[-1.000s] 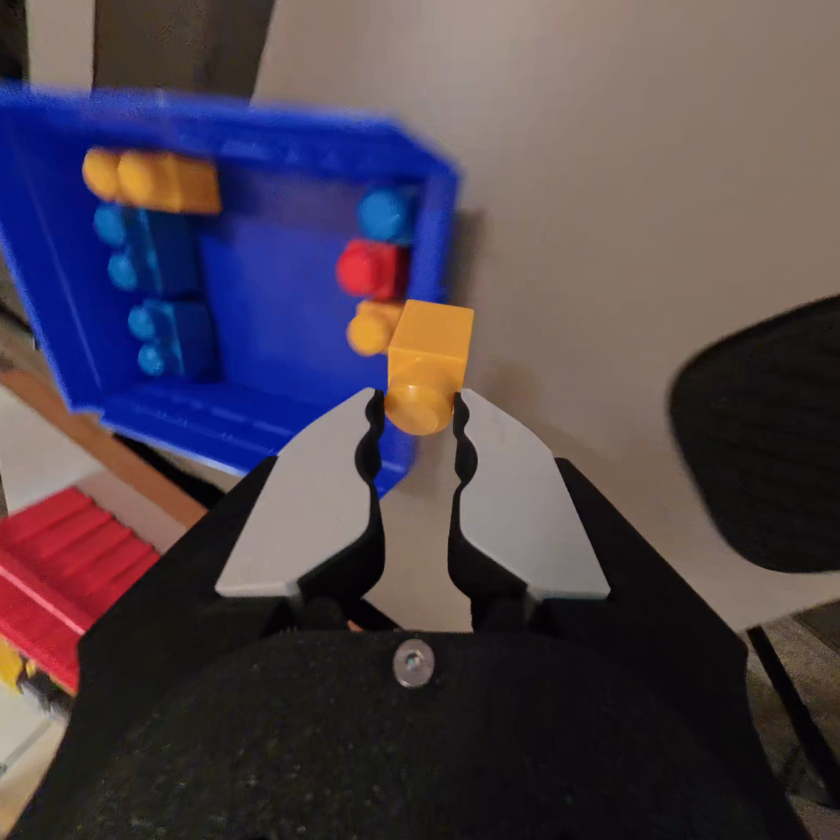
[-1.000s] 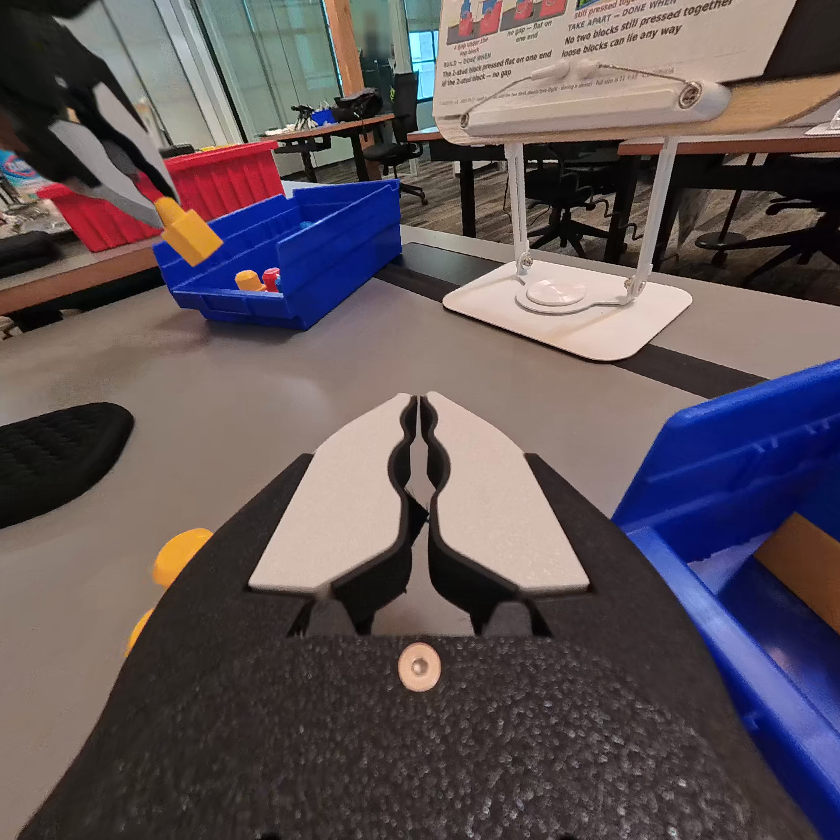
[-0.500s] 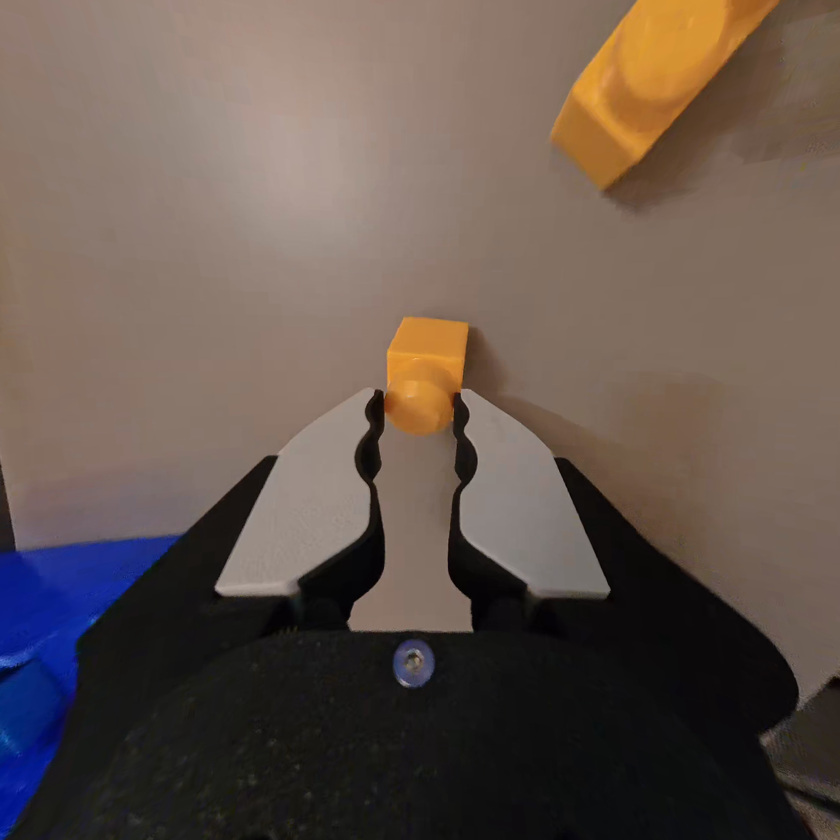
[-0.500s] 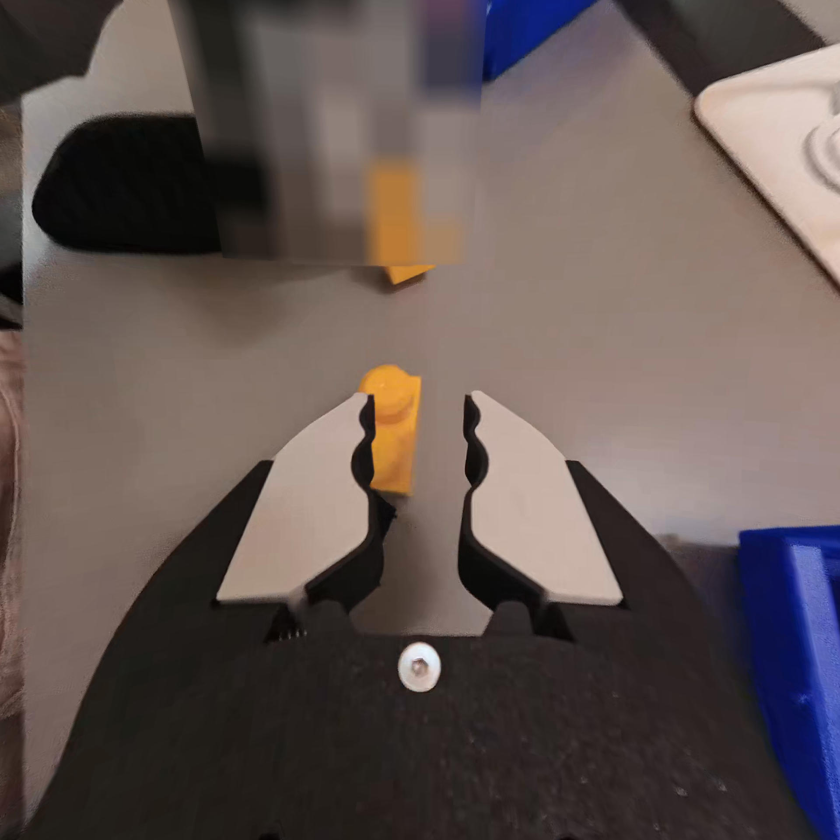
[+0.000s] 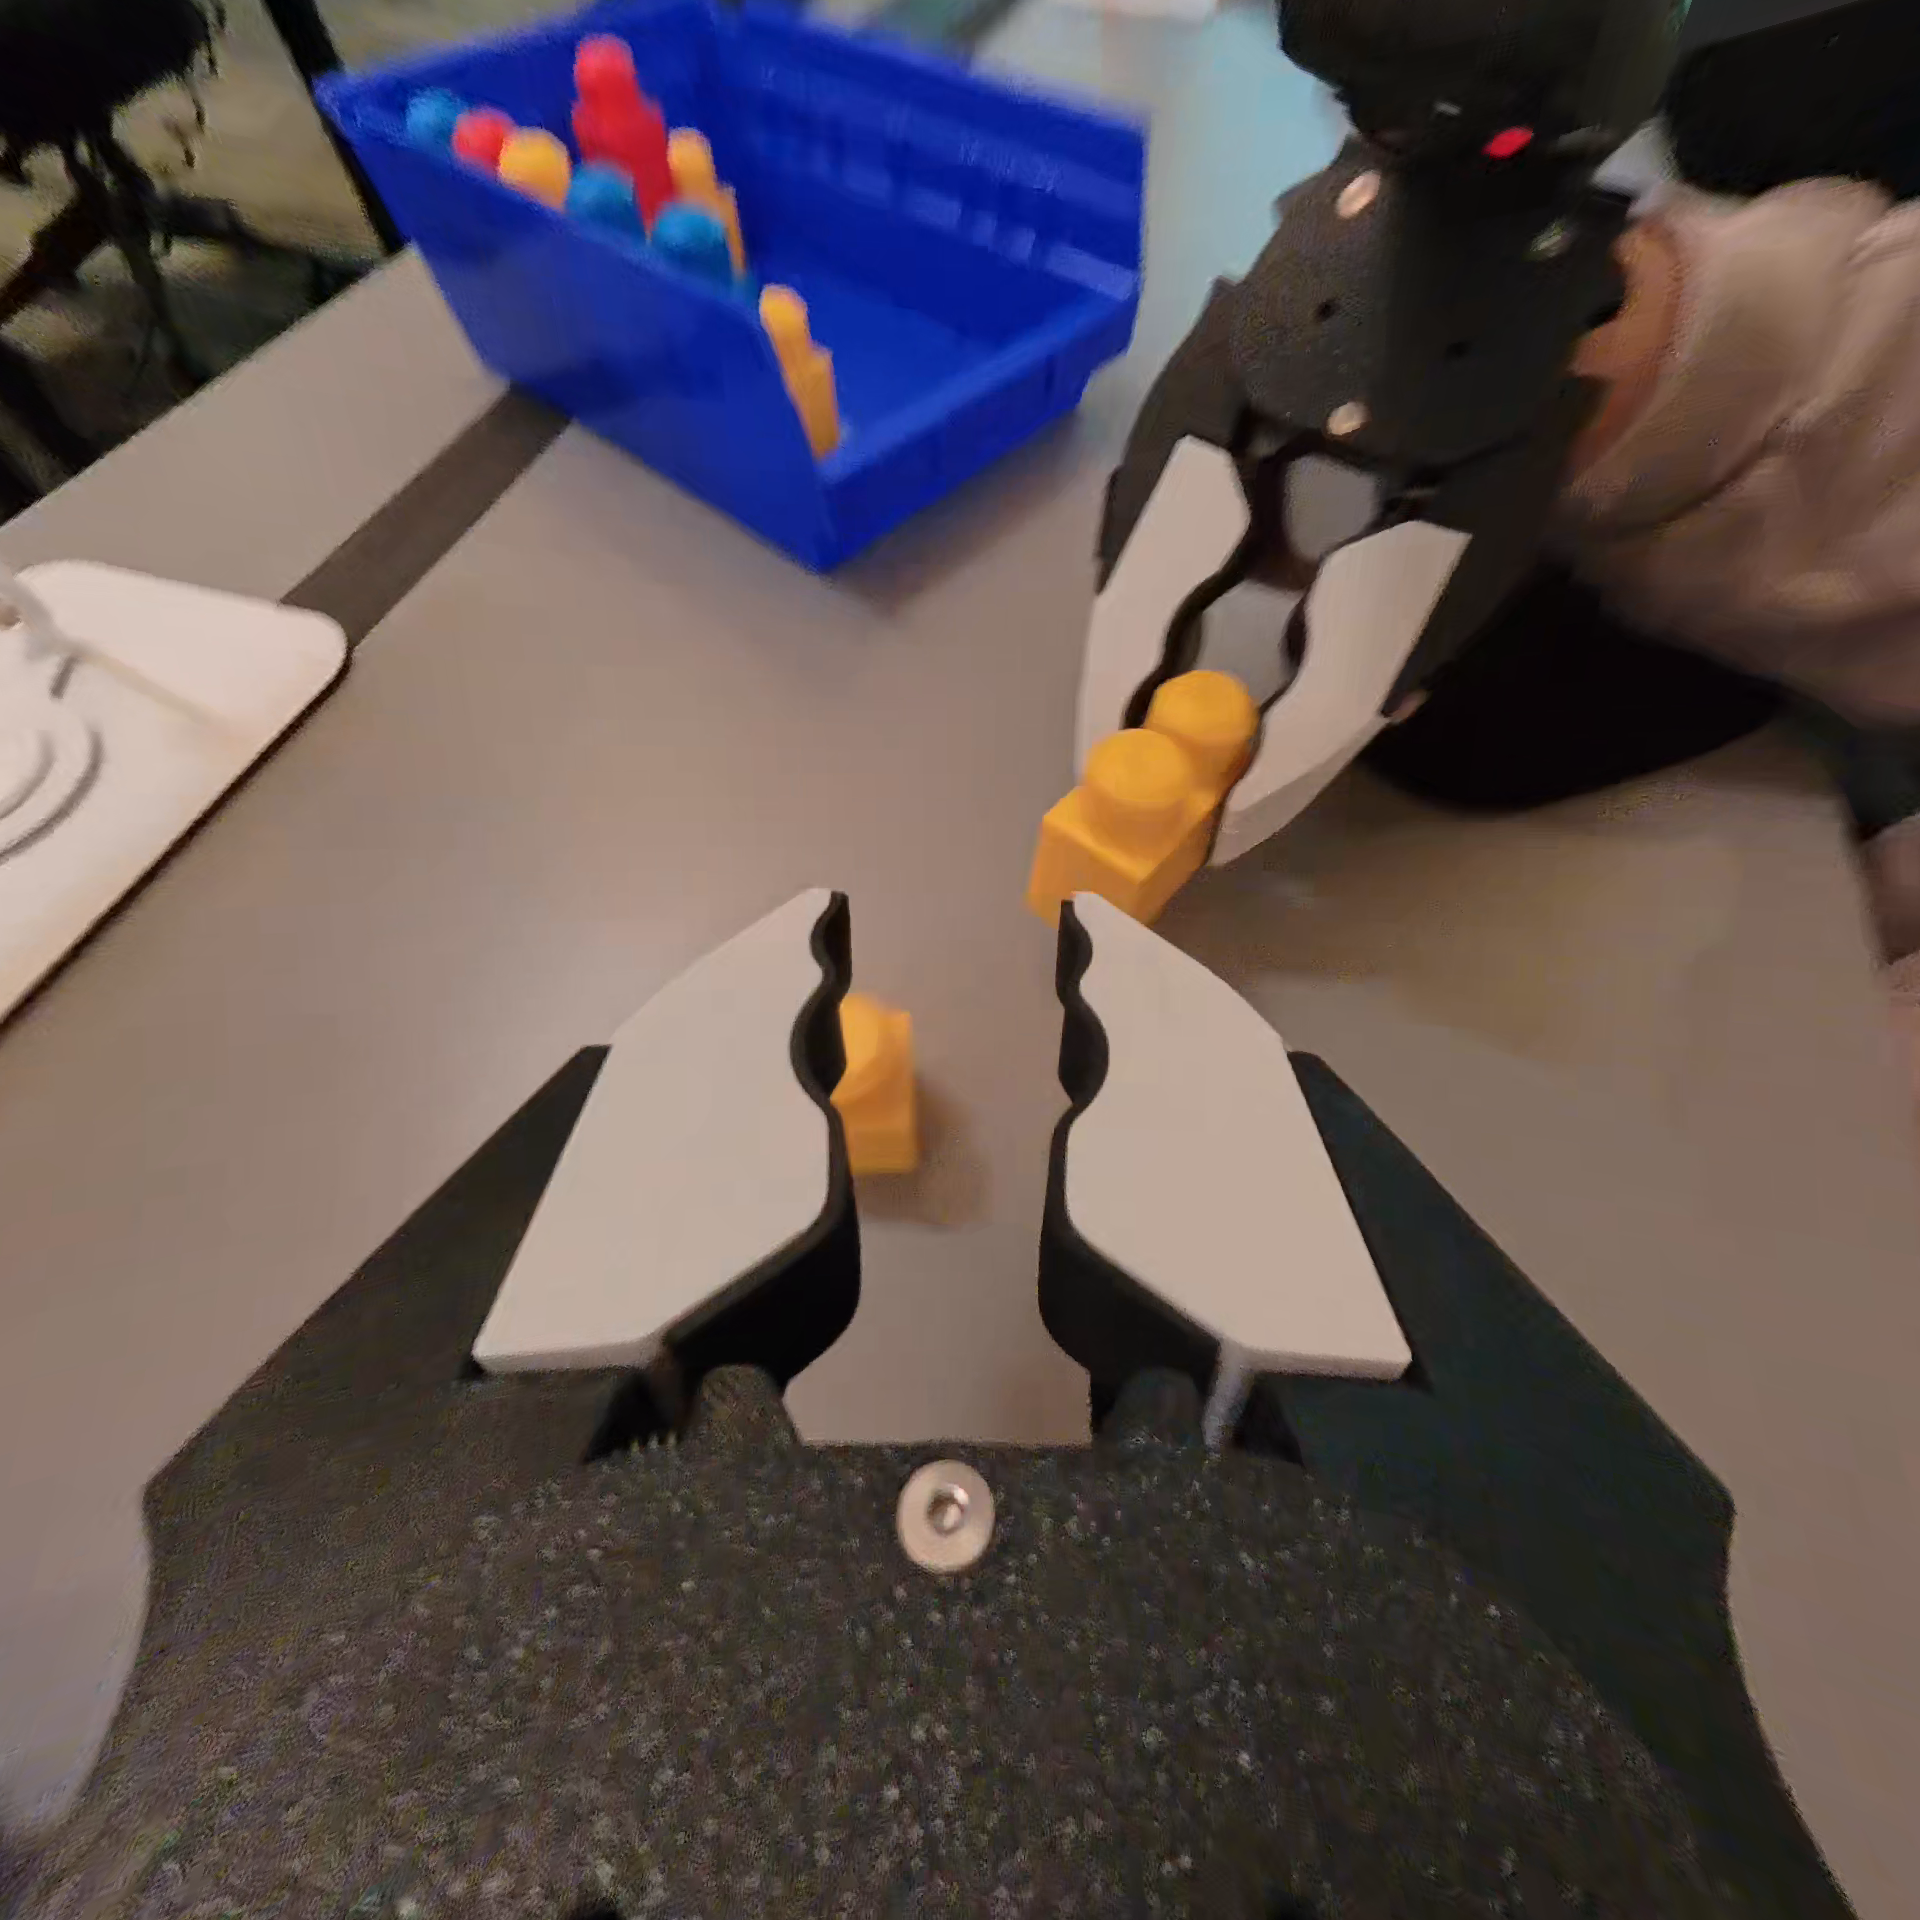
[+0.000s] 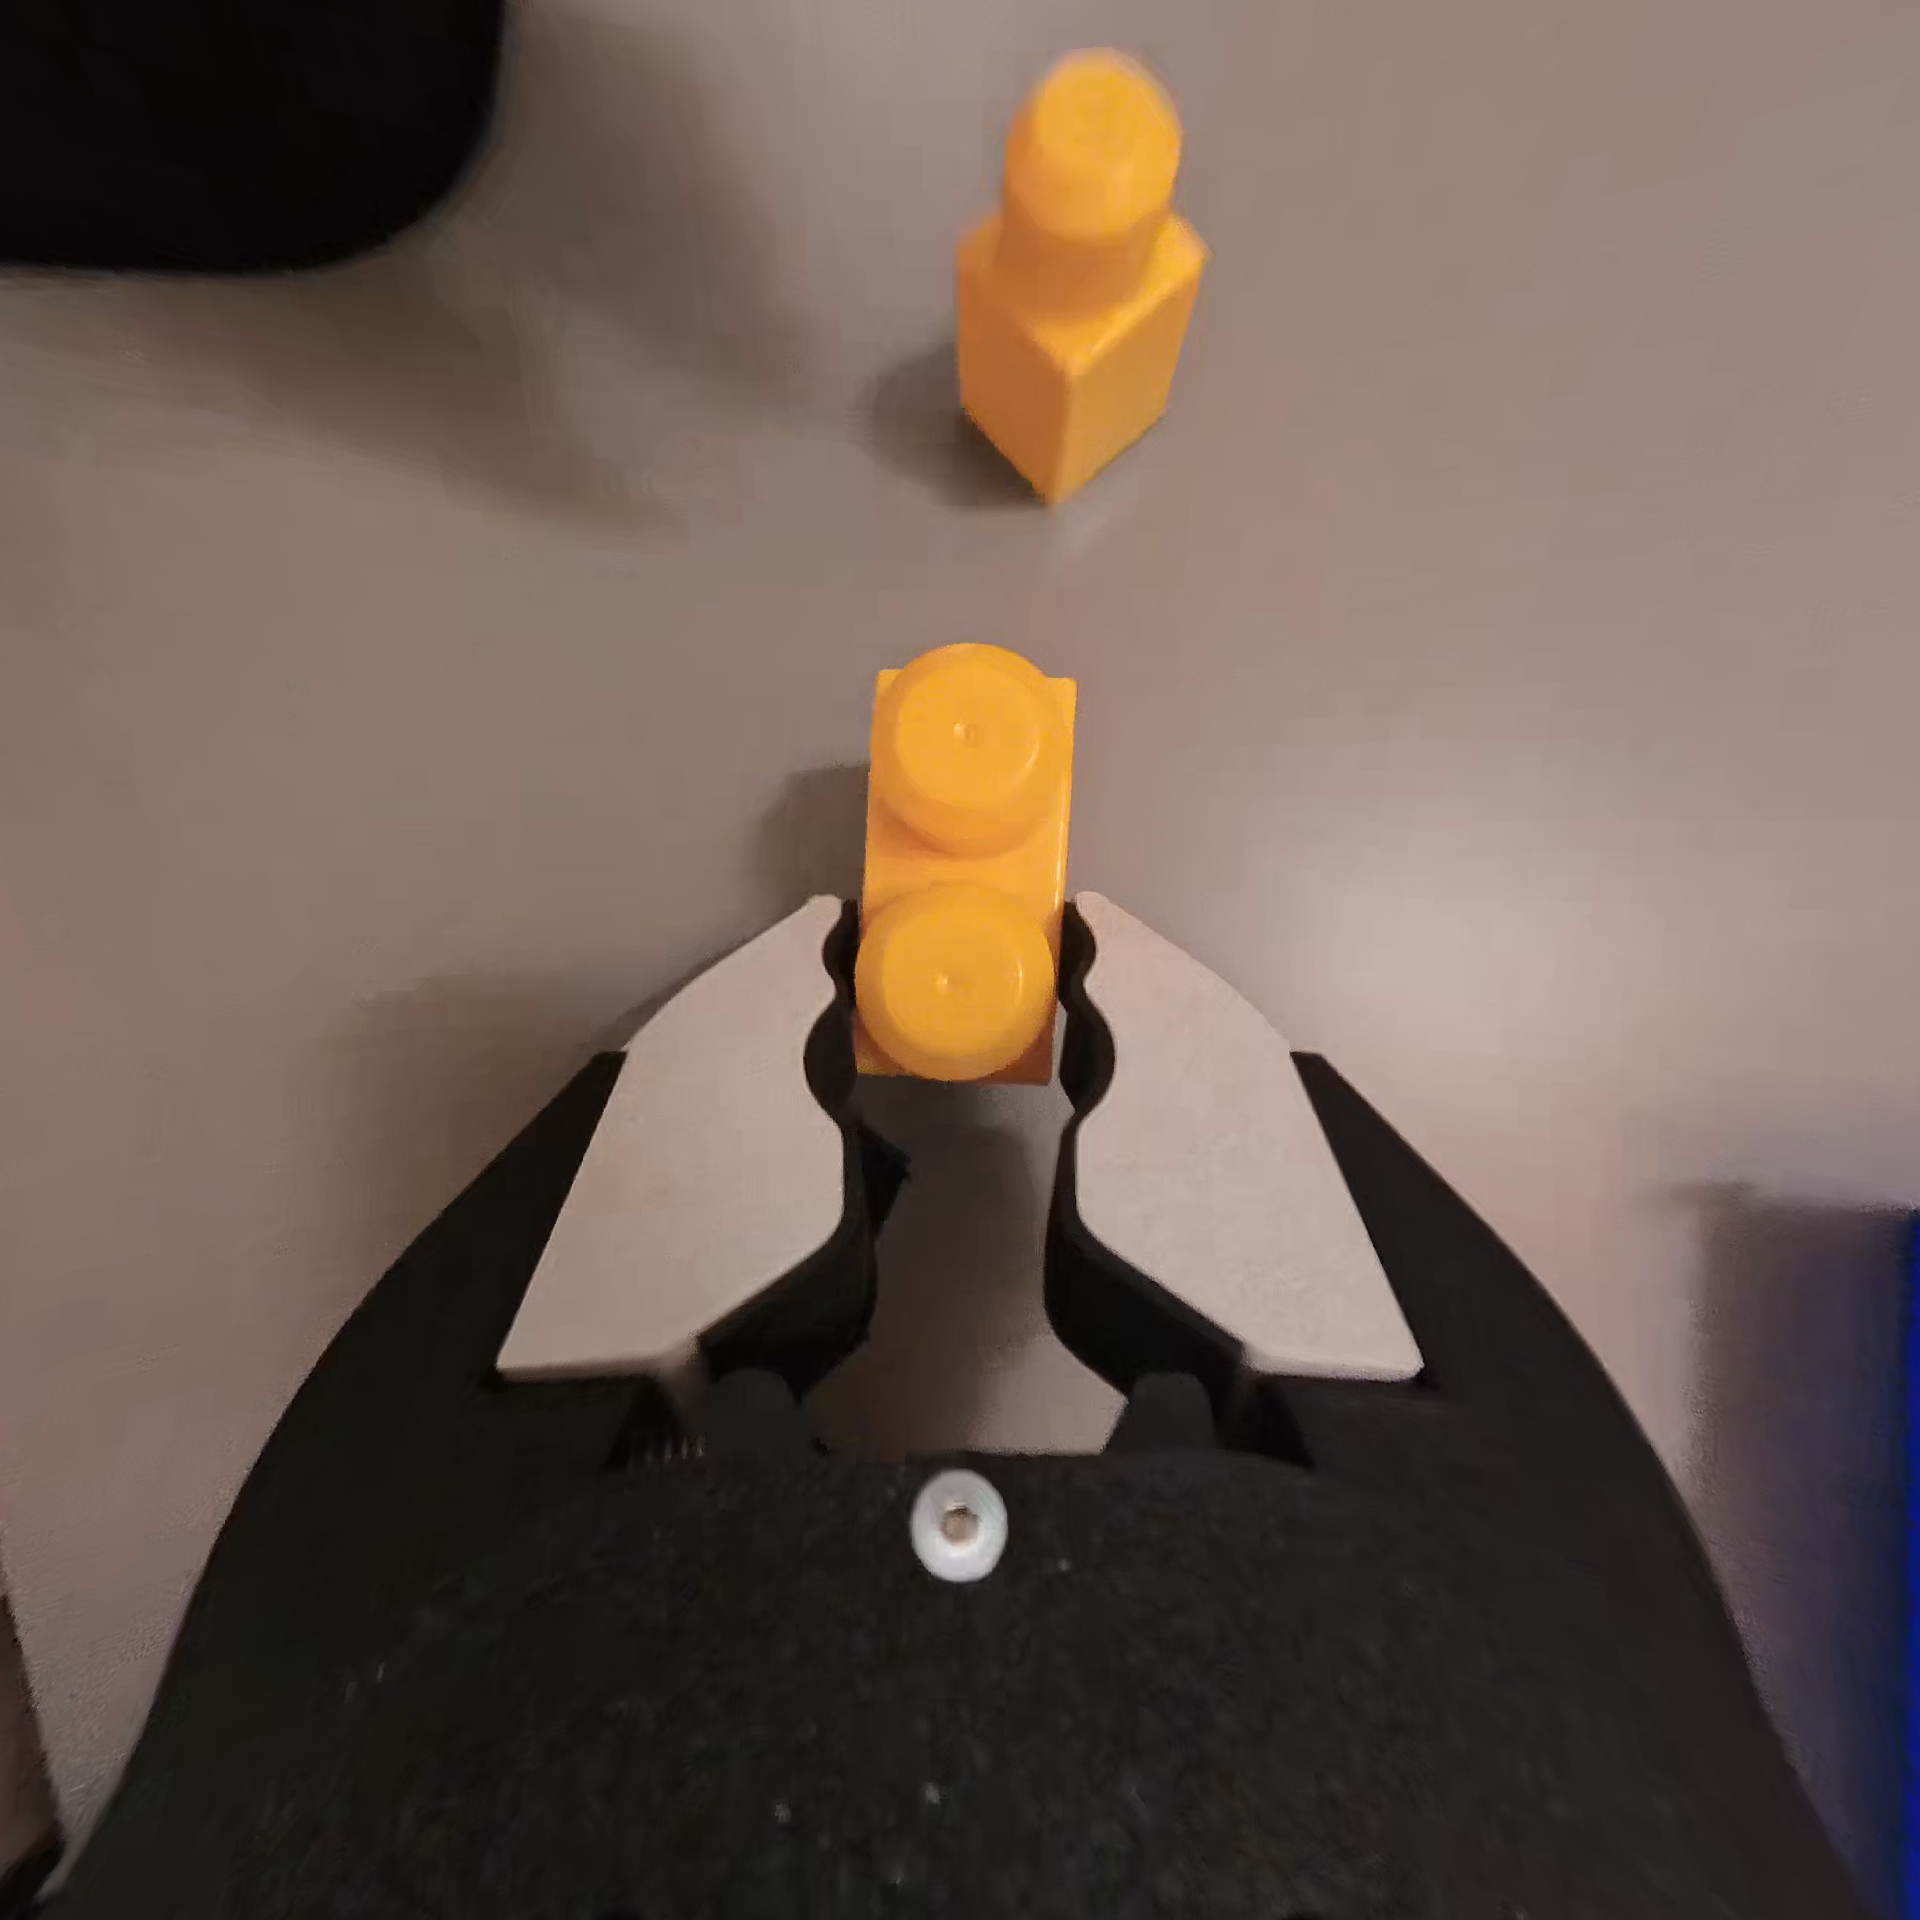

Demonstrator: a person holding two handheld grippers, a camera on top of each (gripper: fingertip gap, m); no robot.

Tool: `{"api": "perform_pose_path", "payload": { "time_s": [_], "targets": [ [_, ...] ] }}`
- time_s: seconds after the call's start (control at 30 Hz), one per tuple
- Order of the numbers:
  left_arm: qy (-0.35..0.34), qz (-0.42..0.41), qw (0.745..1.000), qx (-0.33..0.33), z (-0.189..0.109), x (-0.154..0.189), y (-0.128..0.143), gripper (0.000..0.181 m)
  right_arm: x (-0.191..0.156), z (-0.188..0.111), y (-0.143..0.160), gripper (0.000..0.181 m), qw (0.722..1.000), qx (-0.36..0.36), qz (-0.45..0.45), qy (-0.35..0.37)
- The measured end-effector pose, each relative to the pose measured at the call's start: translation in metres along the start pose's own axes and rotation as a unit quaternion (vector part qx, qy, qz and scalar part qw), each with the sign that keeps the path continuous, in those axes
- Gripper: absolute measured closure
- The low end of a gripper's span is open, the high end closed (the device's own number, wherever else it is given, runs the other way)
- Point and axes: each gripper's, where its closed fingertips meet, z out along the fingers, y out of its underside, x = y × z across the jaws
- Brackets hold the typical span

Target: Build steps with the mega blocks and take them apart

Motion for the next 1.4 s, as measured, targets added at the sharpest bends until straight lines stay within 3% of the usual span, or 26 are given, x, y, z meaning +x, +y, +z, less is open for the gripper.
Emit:
{"api": "perform_pose_path", "payload": {
  "time_s": [0.03,0.1,0.17,0.3,0.4,0.6,0.7,0.83,0.93,1.03,1.13,1.23,1.4],
  "targets": [
    [0.015,-0.013,0.999,0.032,-0.001,0.007,-0.005,0.142,-0.001,-0.008,-0.012,0.145,0.999,0.046,-0.005,-0.01],
    [0.059,-0.041,0.994,0.086,-0.001,0.024,-0.013,0.132,-0.006,-0.035,-0.048,0.145,0.982,0.183,-0.032,-0.033],
    [0.109,-0.067,0.982,0.139,-0.002,0.042,-0.027,0.127,-0.021,-0.069,-0.08,0.145,0.946,0.311,-0.05,-0.077],
    [0.176,-0.086,0.95,0.245,-0.017,0.068,-0.069,0.129,-0.041,-0.114,-0.114,0.145,0.872,0.461,-0.03,-0.164],
    [0.192,-0.081,0.934,0.291,-0.029,0.078,-0.089,0.136,-0.051,-0.116,-0.122,0.145,0.845,0.496,-0.018,-0.197],
    [0.167,-0.062,0.935,0.306,-0.033,0.077,-0.092,0.145,-0.059,-0.102,-0.13,0.145,0.843,0.5,-0.012,-0.196],
    [0.156,-0.058,0.939,0.3,-0.037,0.071,-0.087,0.144,-0.058,-0.093,-0.134,0.145,0.855,0.484,-0.014,-0.188],
    [0.12,-0.056,0.94,0.316,-0.056,0.042,-0.081,0.145,-0.041,-0.081,-0.133,0.138,0.896,0.417,-0.038,-0.144],
    [0.085,-0.046,0.944,0.314,-0.075,0.018,-0.069,0.144,-0.014,-0.052,-0.12,0.133,0.942,0.316,-0.093,-0.069],
    [0.048,-0.035,0.954,0.294,-0.085,-0.003,-0.053,0.145,0.008,-0.007,-0.101,0.124,0.971,0.197,-0.126,-0.053],
    [0.022,-0.04,0.96,0.276,-0.088,-0.02,-0.037,0.145,0.019,0.033,-0.09,0.119,0.979,0.114,-0.154,-0.068],
    [0.005,-0.053,0.964,0.262,-0.085,-0.032,-0.022,0.144,0.015,0.057,-0.093,0.114,0.976,0.078,-0.174,-0.105],
    [0.007,-0.064,0.965,0.254,-0.075,-0.033,-0.014,0.145,0.009,0.069,-0.091,0.137,0.971,0.062,-0.192,-0.128]
  ]
}}
